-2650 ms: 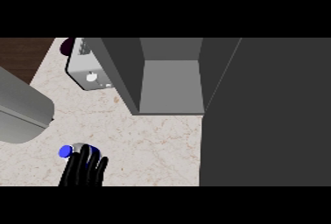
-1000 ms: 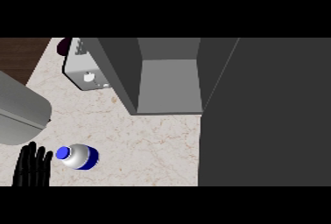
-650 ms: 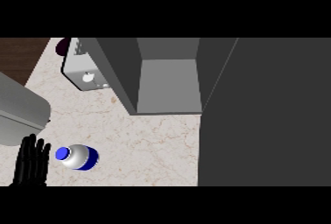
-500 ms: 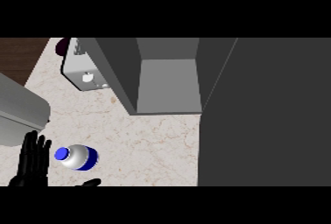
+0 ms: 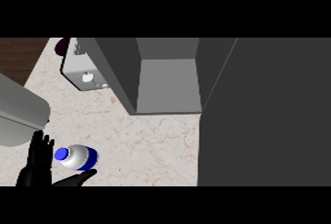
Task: Pick up the bottled water, place it into the cabinet and close the cabinet
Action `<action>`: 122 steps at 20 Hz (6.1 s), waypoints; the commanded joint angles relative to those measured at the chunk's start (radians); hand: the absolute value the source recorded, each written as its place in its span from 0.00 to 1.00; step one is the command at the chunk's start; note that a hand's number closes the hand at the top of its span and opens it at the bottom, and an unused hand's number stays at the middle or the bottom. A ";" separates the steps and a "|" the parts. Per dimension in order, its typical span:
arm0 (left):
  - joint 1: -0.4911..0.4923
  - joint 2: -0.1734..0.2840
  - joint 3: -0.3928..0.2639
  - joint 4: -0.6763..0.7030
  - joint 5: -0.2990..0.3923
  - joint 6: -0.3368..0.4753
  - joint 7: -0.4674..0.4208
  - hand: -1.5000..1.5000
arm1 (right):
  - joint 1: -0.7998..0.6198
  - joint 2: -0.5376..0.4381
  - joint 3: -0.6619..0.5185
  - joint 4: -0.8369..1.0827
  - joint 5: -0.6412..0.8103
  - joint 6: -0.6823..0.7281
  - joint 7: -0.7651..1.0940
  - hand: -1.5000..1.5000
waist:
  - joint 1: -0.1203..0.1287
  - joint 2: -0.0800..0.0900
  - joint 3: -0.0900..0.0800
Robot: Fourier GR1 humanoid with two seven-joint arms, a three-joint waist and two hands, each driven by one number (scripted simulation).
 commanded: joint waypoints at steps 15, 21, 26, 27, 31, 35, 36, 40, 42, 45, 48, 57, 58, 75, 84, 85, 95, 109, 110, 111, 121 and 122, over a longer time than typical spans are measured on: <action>-0.207 -0.132 0.142 0.598 0.095 -0.208 -0.372 0.00 | 0.125 -0.049 -0.052 -0.187 -0.236 -0.006 0.032 0.00 | -0.002 0.002 -0.001; -0.210 -0.112 0.153 0.684 0.131 -0.385 -0.456 0.00 | 0.142 -0.028 -0.013 -0.212 -0.209 -0.021 0.012 0.00 | 0.002 0.002 -0.001; -0.275 -0.155 0.177 0.746 0.149 -0.411 -0.526 1.00 | 0.206 -0.035 -0.041 -0.233 -0.219 0.004 -0.015 0.00 | -0.004 -0.001 -0.001; -0.286 -0.154 0.191 0.796 0.162 -0.442 -0.537 1.00 | 0.176 -0.032 -0.049 -0.177 -0.220 0.007 -0.033 0.00 | 0.002 0.001 0.000; -0.347 -0.147 0.231 0.827 0.226 -0.540 -0.545 1.00 | 0.180 -0.065 -0.085 -0.184 -0.250 -0.005 -0.032 0.00 | 0.004 0.002 -0.001; -0.334 -0.134 0.216 0.820 0.203 -0.551 -0.556 1.00 | 0.198 -0.003 -0.008 -0.234 -0.155 -0.018 -0.030 0.00 | 0.011 0.001 0.001; -0.334 -0.142 0.201 0.850 0.187 -0.576 -0.578 1.00 | 0.183 -0.123 -0.159 -0.178 -0.326 -0.005 -0.016 0.00 | 0.010 0.002 0.000; -0.375 -0.087 0.214 0.868 0.184 -0.623 -0.586 1.00 | 0.223 -0.061 -0.075 -0.234 -0.239 0.002 -0.027 0.00 | 0.005 0.001 0.000; -0.429 -0.055 0.204 0.868 0.183 -0.661 -0.536 1.00 | 0.159 -0.106 -0.118 -0.181 -0.276 -0.036 -0.024 0.00 | 0.013 0.004 0.000; -0.511 0.000 0.225 0.976 0.179 -0.747 -0.559 1.00 | 0.163 -0.094 -0.108 -0.134 -0.254 0.024 -0.072 0.00 | 0.001 0.004 0.000; -0.472 0.007 0.192 0.922 0.133 -0.741 -0.607 1.00 | 0.189 -0.087 -0.120 -0.173 -0.249 0.008 -0.059 0.00 | 0.007 0.000 0.001; -0.471 -0.108 0.073 0.632 0.088 -0.566 -0.411 1.00 | 0.187 -0.078 -0.114 -0.138 -0.237 0.011 -0.078 0.00 | 0.019 -0.005 0.003; -0.493 -0.095 0.078 0.621 0.100 -0.568 -0.366 1.00 | 0.209 -0.086 -0.134 -0.149 -0.259 0.030 -0.075 0.00 | 0.014 -0.004 0.003; -0.670 -0.241 -0.172 0.399 0.043 -0.093 -0.122 1.00 | 0.184 -0.071 -0.136 -0.135 -0.267 0.032 -0.069 0.00 | 0.001 0.001 0.002; -0.862 -0.241 -0.243 0.558 0.012 0.157 -0.050 1.00 | 0.192 -0.120 -0.193 -0.135 -0.366 0.040 -0.055 0.00 | -0.014 0.002 0.001; -0.897 -0.241 -0.191 0.623 0.010 0.122 -0.049 1.00 | 0.224 -0.103 -0.191 -0.123 -0.355 0.087 -0.077 0.00 | -0.019 0.002 0.001; -1.084 -0.241 -0.192 0.879 0.135 0.163 -0.104 1.00 | 0.185 -0.110 -0.159 -0.133 -0.384 0.041 -0.042 0.00 | -0.037 0.010 0.000; -1.373 -0.228 -0.072 1.262 0.124 0.175 -0.225 1.00 | 0.173 -0.117 -0.161 -0.103 -0.365 0.083 -0.068 0.00 | -0.055 0.021 0.000; -1.345 -0.241 -0.125 1.264 0.151 0.219 -0.242 1.00 | 0.140 -0.162 -0.189 -0.054 -0.386 0.094 -0.062 0.00 | -0.058 0.020 0.001; -1.384 -0.241 -0.091 1.302 0.117 0.192 -0.236 1.00 | 0.156 -0.126 -0.145 -0.098 -0.378 0.057 -0.049 0.00 | -0.048 0.022 0.000; -1.451 -0.240 -0.067 1.451 0.089 0.195 -0.273 0.00 | 0.147 -0.140 -0.181 -0.054 -0.379 0.098 -0.079 0.00 | -0.060 0.027 0.000; -1.469 -0.241 -0.076 1.457 0.097 0.200 -0.247 0.00 | 0.070 -0.150 -0.147 0.003 -0.332 0.093 -0.079 0.00 | -0.057 0.031 0.001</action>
